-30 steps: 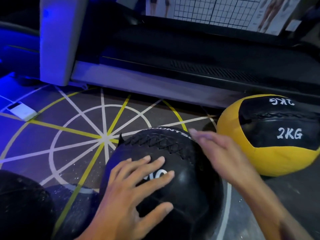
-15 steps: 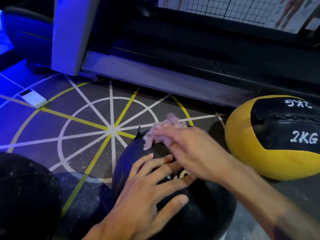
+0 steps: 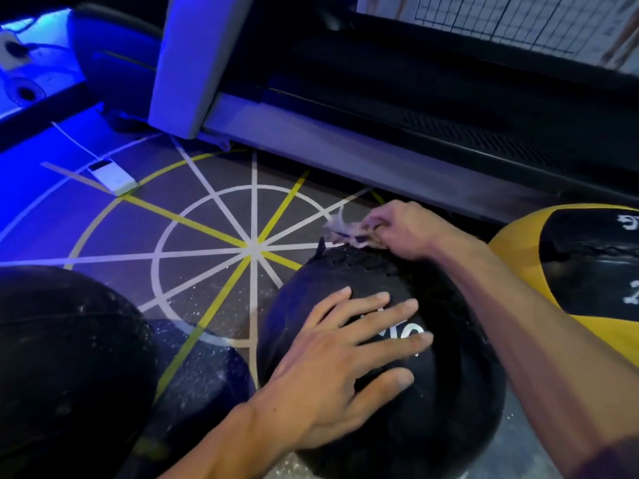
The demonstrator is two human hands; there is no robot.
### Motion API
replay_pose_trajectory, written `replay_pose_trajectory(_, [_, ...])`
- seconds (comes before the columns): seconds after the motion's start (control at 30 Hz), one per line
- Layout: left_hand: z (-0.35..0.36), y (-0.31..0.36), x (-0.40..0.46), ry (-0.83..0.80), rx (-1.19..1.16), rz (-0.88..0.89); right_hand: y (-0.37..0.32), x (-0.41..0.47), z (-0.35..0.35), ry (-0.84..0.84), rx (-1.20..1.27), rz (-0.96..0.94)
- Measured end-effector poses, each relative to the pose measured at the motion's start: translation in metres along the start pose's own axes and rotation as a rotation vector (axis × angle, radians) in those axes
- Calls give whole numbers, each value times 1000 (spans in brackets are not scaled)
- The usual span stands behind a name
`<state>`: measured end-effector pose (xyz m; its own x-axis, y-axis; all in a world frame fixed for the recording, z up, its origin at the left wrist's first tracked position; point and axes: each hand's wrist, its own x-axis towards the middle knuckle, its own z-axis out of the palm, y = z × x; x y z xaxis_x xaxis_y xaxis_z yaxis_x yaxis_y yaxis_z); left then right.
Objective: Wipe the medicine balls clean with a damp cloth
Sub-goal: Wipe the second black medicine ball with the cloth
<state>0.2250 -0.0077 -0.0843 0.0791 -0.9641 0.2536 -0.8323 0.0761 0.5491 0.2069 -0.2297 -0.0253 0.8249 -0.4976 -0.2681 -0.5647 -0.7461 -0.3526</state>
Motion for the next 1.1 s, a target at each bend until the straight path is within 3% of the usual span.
replay_pose_trajectory(0.13, [1,-4,-3,-5,3,12,-35,-22,8,-140,47,-337])
replay_pose_trajectory(0.2, [-1,-8,-6,7,-19,3,-11,-23,-1,-55,-14,-270])
replay_pose_trajectory(0.27, [-4,-13,-6,36,-37,-20,23,-30,-15,127,-77,-73])
replay_pose_trajectory(0.33, [-7,-18,-3,50,-40,-36,30,-46,-17,302,21,-82])
replay_pose_trajectory(0.4, [-8,-24,-1,59,-33,-43,6,-61,-3,214,173,-307])
replay_pose_trajectory(0.5, [-10,-30,-1,54,-37,-37,2,-81,21,55,81,-499])
replay_pose_trajectory(0.6, [-13,-33,0,66,-106,-43,42,-100,0,214,173,-385])
replay_pose_trajectory(0.73, [-12,-32,1,96,-136,-46,55,-97,2,400,108,-140])
replay_pose_trajectory(0.9, [-13,-43,1,135,-169,-41,27,-93,38,342,110,-460])
replay_pose_trajectory(0.97, [-20,-55,2,171,-200,-63,60,-101,31,404,274,-317])
replay_pose_trajectory(1.1, [-44,-98,11,271,-396,-225,125,-127,52,499,605,192])
